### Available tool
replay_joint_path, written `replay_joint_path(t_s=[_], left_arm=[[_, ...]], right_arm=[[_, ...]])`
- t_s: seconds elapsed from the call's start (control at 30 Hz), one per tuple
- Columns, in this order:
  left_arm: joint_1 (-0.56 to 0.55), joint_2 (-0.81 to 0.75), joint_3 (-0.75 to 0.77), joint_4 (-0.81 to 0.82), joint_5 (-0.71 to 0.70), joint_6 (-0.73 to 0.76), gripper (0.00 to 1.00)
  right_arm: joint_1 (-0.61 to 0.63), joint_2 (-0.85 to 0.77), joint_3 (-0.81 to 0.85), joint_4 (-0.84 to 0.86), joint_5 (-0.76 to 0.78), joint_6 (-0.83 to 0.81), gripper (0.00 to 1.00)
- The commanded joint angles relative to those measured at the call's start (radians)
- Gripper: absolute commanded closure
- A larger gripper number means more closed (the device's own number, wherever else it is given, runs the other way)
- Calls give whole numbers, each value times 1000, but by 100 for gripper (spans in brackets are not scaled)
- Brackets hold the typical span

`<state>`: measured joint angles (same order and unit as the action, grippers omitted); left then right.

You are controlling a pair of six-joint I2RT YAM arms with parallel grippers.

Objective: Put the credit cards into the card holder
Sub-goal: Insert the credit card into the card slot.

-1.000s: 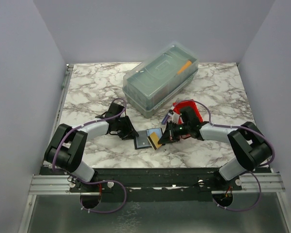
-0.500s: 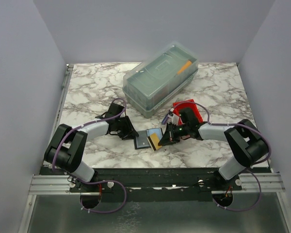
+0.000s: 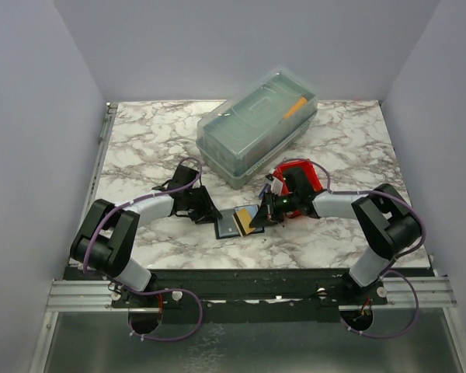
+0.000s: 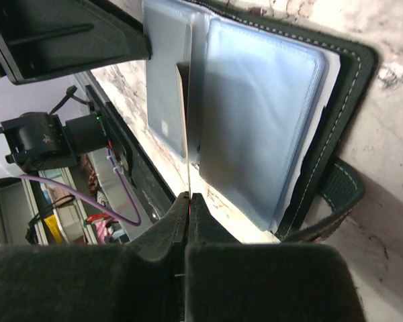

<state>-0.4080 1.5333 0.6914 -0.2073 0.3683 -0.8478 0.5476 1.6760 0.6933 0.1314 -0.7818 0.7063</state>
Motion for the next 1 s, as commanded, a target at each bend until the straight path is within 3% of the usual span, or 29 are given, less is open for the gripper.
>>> replay_joint_path(t_s=[0.0, 0.23, 0.37, 0.97], left_arm=[[-7, 54, -63, -96, -187, 45, 65], [-7, 31, -69, -95, -196, 43, 65], [-7, 28, -70, -95, -196, 40, 65], [-7, 7, -75, -94, -191, 36, 66]], right_arm=[[-3, 25, 43, -59, 32, 1, 100], [-4, -60, 29, -192, 59, 24, 100], [-3, -79, 12, -176, 21, 43, 100], [-3, 29, 104, -199, -4, 21, 100]])
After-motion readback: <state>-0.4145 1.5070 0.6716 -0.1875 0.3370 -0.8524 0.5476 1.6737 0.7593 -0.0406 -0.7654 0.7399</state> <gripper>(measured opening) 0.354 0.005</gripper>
